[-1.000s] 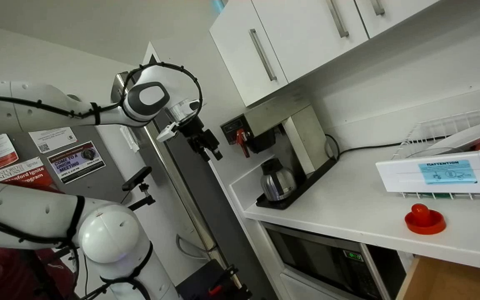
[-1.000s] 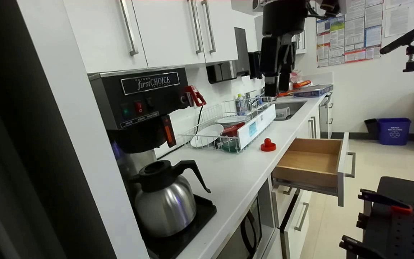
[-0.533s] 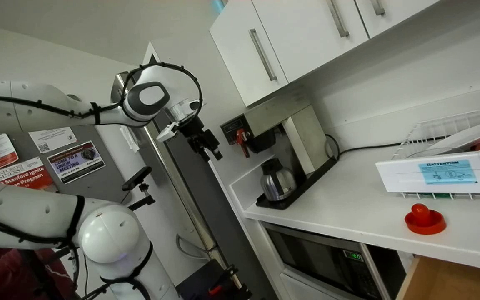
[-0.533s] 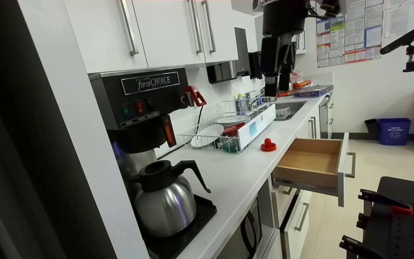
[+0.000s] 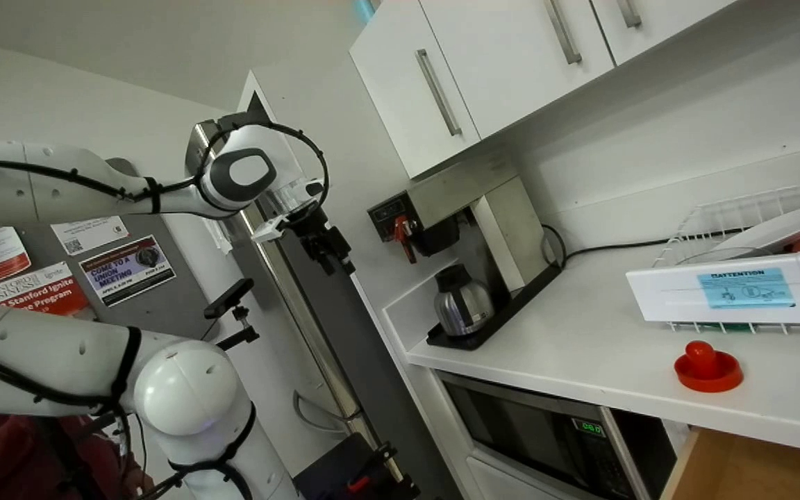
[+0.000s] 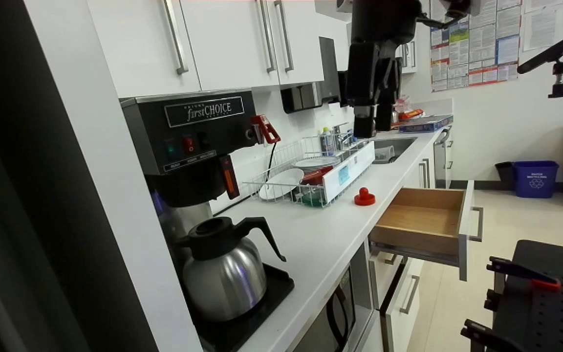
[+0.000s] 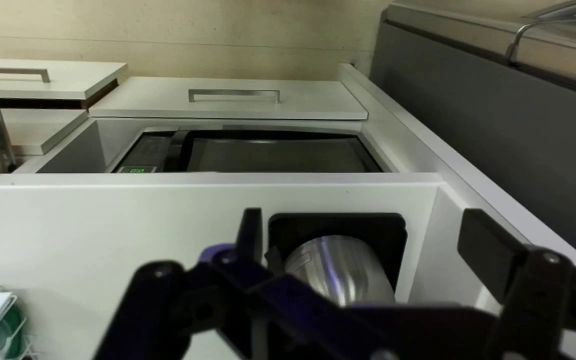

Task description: Turn on the coffee maker

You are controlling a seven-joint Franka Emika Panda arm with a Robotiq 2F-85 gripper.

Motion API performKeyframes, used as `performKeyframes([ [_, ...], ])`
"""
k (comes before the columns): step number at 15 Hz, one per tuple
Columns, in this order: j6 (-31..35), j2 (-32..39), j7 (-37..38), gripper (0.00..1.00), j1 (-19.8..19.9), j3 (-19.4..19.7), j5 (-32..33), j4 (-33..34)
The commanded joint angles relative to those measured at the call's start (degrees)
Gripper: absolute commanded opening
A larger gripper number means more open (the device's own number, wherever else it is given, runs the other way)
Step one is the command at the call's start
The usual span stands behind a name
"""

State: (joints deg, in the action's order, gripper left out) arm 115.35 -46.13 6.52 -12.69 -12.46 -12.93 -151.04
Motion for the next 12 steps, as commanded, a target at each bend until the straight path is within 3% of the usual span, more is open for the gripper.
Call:
performKeyframes([
  [1,2.27,2.65,5.43,1.0,-2.35,-4.77,-2.95,1.52],
  [10,1.67,1.66,5.43,1.0,-3.18,-5.27,-2.01,0.97],
  [12,4.15,2.67,9.81,1.0,-1.68,-8.08,-1.28,1.55],
])
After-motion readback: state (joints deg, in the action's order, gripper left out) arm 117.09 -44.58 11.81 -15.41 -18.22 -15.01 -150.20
